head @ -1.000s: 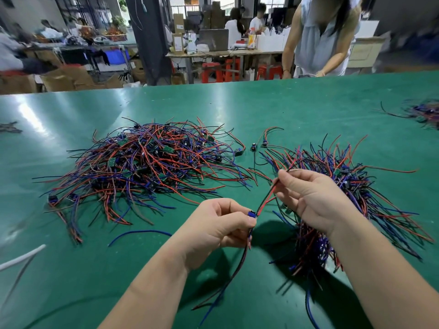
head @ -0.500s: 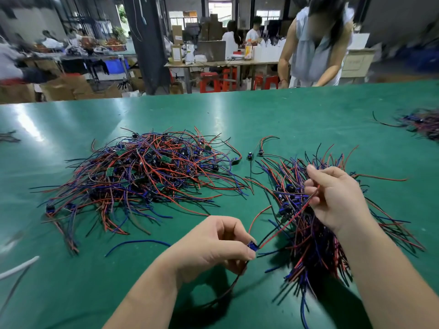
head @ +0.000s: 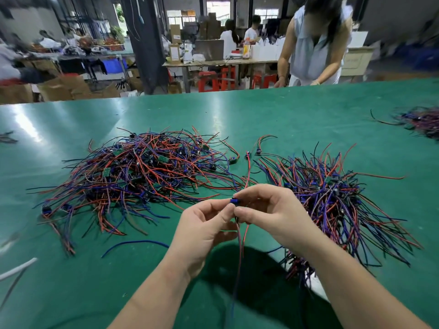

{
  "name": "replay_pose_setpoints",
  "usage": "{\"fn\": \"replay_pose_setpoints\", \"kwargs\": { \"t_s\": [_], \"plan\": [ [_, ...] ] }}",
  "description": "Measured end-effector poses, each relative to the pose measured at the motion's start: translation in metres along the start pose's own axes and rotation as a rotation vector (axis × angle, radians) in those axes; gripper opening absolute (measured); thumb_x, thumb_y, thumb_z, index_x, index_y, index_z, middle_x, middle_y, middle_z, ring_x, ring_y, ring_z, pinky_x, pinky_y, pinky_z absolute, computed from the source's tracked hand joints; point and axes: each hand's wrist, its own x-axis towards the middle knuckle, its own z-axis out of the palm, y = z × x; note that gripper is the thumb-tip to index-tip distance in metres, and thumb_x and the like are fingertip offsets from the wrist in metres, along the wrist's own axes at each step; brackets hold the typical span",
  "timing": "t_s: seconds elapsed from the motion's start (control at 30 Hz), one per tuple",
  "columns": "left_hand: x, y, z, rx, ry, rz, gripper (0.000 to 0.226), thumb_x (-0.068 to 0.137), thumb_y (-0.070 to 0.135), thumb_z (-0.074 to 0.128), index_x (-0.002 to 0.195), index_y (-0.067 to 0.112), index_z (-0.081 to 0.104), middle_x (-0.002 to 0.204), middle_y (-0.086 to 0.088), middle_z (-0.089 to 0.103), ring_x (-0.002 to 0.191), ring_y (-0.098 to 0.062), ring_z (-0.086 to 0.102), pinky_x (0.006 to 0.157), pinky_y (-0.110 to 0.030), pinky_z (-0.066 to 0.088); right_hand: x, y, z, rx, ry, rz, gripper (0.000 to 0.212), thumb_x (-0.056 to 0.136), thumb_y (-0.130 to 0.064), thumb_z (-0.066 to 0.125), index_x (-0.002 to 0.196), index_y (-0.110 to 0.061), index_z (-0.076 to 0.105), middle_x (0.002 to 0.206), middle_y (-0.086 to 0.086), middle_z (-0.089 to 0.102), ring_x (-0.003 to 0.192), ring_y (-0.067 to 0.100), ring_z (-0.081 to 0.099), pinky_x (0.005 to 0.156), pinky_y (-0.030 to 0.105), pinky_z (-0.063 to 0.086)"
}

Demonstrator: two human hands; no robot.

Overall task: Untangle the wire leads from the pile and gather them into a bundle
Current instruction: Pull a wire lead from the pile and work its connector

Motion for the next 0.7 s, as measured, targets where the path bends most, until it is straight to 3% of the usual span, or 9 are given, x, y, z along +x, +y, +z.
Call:
{"fn": "replay_pose_setpoints", "kwargs": {
  "t_s": [0.2, 0.27, 0.33, 0.43, 0.5, 0.6, 0.7],
  "plan": [
    [-0.002, 0.005, -0.003, 0.03, -0.087, 0.009, 0.029, 0.06, 0.032, 0.073, 0.086, 0.022, 0.079, 0.083, -0.005, 0.075, 0.062, -0.014, 0.068, 0.055, -0.023, 0.054, -0.002, -0.008, -0.004, -0.041, 0.07, 0.0, 0.025, 0.064, -0.018, 0.08, 0.087, -0.018, 0.071, 0.084, 0.006, 0.074, 0.077, 0.018, 0.068, 0.077, 0.033, 0.057],
    [-0.003, 0.009, -0.003, 0.044, -0.073, 0.002, 0.025, 0.063, 0.032, 0.072, 0.085, 0.021, 0.079, 0.087, -0.007, 0.075, 0.064, -0.013, 0.068, 0.056, -0.023, 0.054, 0.0, -0.011, -0.007, -0.082, 0.18, -0.026, 0.022, 0.07, -0.007, 0.08, 0.086, -0.018, 0.071, 0.079, 0.001, 0.074, 0.07, 0.012, 0.067, 0.069, 0.024, 0.056],
    [-0.001, 0.016, -0.009, 0.139, 0.028, 0.069, 0.01, 0.075, 0.022, 0.071, 0.081, 0.017, 0.078, 0.083, -0.007, 0.075, 0.064, -0.013, 0.069, 0.057, -0.023, 0.055, 0.002, -0.015, -0.021, -0.171, 0.407, -0.048, 0.02, 0.073, -0.006, 0.078, 0.086, -0.021, 0.072, 0.077, -0.006, 0.074, 0.067, 0.008, 0.067, 0.065, 0.018, 0.054],
    [0.006, 0.026, -0.036, 0.766, 0.386, 0.422, 0.011, 0.083, 0.011, 0.069, 0.083, 0.02, 0.075, 0.075, 0.007, 0.073, 0.066, -0.006, 0.067, 0.066, -0.015, 0.049, 0.002, -0.02, -0.051, -0.411, 0.732, -0.011, 0.011, 0.076, -0.02, 0.074, 0.086, -0.024, 0.073, 0.076, -0.009, 0.073, 0.072, 0.007, 0.068, 0.073, 0.024, 0.054],
    [0.009, 0.034, -0.058, 1.106, 0.624, 0.539, 0.015, 0.081, 0.013, 0.066, 0.09, 0.022, 0.075, 0.085, 0.005, 0.072, 0.079, -0.015, 0.064, 0.074, -0.021, 0.045, 0.002, -0.015, -0.068, -0.716, 0.79, 0.158, 0.019, 0.078, -0.024, 0.068, 0.096, -0.022, 0.074, 0.093, 0.0, 0.072, 0.087, 0.019, 0.064, 0.082, 0.031, 0.048],
    [0.019, 0.034, -0.093, 1.27, 0.753, 0.319, 0.025, 0.082, 0.019, 0.063, 0.106, 0.021, 0.07, 0.12, -0.009, 0.061, 0.114, -0.03, 0.049, 0.096, -0.038, 0.037, 0.003, -0.009, -0.074, -0.961, 0.763, 0.409, 0.037, 0.081, -0.027, 0.065, 0.118, -0.026, 0.064, 0.131, 0.013, 0.049, 0.119, 0.036, 0.043, 0.1, 0.045, 0.034],
    [0.022, 0.027, -0.116, 1.353, 0.788, -0.101, 0.042, 0.084, 0.032, 0.061, 0.126, 0.025, 0.057, 0.146, -0.015, 0.037, 0.135, -0.034, 0.026, 0.108, -0.048, 0.027, 0.004, -0.011, -0.064, -0.939, 0.741, 0.34, 0.043, 0.08, -0.027, 0.064, 0.122, -0.029, 0.058, 0.134, 0.012, 0.042, 0.124, 0.035, 0.036, 0.104, 0.048, 0.027]
  ]
}}
